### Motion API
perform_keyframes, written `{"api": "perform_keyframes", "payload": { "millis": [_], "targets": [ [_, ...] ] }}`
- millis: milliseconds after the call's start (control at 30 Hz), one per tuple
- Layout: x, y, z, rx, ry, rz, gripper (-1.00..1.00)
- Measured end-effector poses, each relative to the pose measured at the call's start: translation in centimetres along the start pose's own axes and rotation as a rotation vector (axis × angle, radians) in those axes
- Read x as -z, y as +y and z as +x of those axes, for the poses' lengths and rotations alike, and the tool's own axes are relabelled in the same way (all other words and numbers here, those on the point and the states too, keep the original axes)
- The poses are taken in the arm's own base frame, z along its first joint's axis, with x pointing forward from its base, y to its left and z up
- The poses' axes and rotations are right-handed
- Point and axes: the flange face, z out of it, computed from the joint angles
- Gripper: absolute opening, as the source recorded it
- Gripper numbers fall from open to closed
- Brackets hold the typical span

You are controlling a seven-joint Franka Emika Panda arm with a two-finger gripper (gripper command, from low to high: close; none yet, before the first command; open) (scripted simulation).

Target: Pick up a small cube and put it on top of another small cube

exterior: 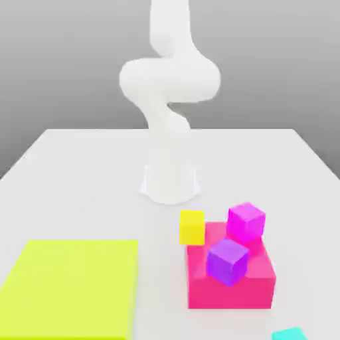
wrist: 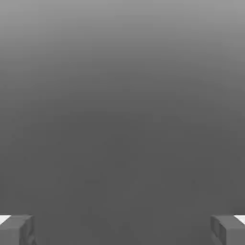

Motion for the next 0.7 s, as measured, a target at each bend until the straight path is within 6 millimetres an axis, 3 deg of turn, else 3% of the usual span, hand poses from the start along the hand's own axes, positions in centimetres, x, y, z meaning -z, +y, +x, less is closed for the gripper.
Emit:
{"api": "perform_keyframes", "payload": {
  "millis": [200, 367, 533, 700],
  "targets": [
    [-10.1, -2.5, -2.1, 0.044, -0.094, -0.111, 0.00],
    [-18.4, -3.5, -5.1, 0.082, -0.176, -0.192, 0.00],
    [-26.3, -3.6, -9.3, 0.120, -0.264, -0.266, 0.00],
    [-33.6, -2.9, -14.8, 0.163, -0.361, -0.329, 0.00]
  ]
}}
